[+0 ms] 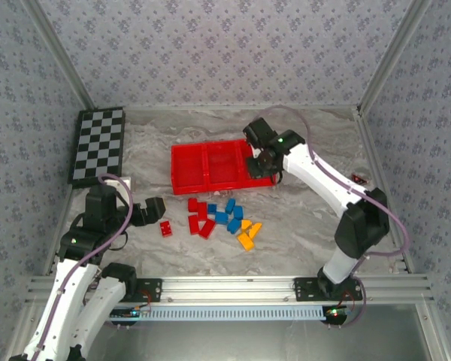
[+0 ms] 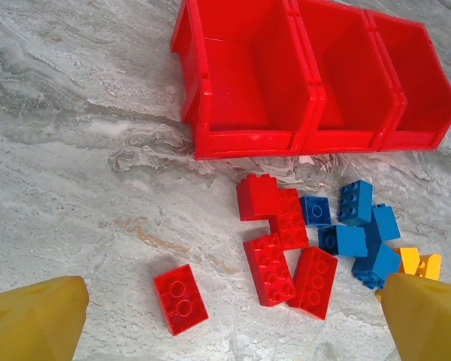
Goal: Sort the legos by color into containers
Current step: Place the lego in the container.
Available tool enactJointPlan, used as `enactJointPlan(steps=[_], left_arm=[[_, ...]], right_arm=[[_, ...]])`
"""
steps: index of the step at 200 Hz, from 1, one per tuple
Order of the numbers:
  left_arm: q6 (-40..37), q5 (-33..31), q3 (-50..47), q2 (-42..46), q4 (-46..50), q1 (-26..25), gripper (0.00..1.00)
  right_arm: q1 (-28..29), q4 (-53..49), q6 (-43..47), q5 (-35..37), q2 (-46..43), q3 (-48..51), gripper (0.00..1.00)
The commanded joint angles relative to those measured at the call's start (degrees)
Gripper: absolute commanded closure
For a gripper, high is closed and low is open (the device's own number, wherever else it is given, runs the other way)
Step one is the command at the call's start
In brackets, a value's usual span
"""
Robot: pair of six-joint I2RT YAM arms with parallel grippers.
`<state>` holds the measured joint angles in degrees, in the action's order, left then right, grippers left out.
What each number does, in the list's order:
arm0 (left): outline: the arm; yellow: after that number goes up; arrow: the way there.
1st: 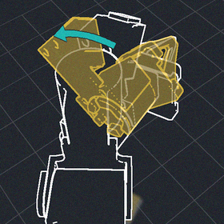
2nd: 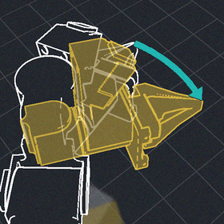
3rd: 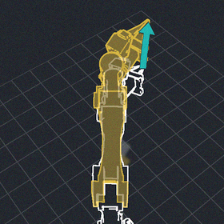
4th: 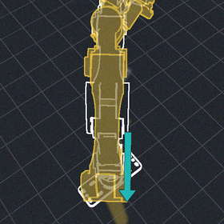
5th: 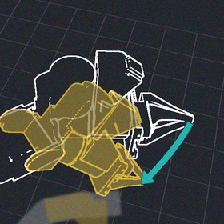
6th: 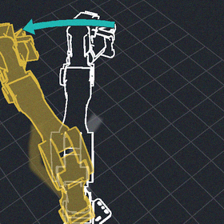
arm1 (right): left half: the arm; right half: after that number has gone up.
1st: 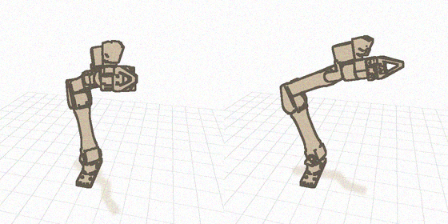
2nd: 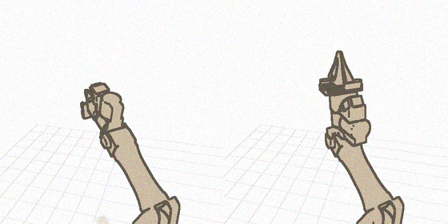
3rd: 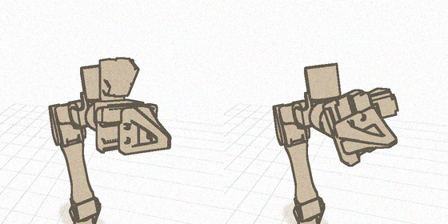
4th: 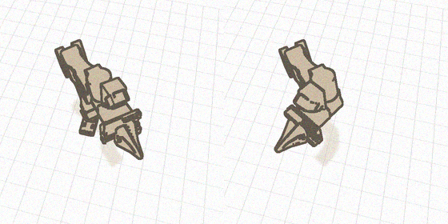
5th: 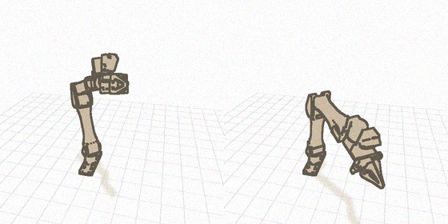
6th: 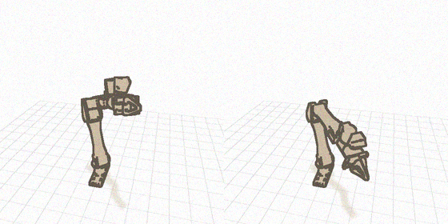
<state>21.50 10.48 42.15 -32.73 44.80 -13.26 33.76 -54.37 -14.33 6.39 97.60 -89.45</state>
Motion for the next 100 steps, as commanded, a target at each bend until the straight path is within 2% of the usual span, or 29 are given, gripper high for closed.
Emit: enactJointPlan(steps=[1,47,65,92,100], left_arm=[[-0.58,-0.53,-0.05,-0.06,-1.24,-0.28,0.0],[-0.58,-1.06,0.21,0.68,-0.95,-0.28,0.0],[-0.49,-1.17,-0.05,1.5,-1.26,-0.28,0.0],[-0.49,-0.92,-0.05,1.45,-1.38,-0.28,0.0],[-0.47,-0.95,0.09,1.37,-1.21,-0.28,0.0]], right_arm=[[-2.68,0.93,3.48,-0.72,6.72,-4.76,0.79],[-5.09,0.25,3.9,-2.05,16.01,-12.05,0.75],[-5.11,0.5,3.28,-2.19,17.46,-12.54,0.69],[-5.19,-0.21,1.86,-2.13,18.18,-13.3,0.51],[-5.11,-0.86,1.48,-1.77,18.19,-13.83,0.49]])
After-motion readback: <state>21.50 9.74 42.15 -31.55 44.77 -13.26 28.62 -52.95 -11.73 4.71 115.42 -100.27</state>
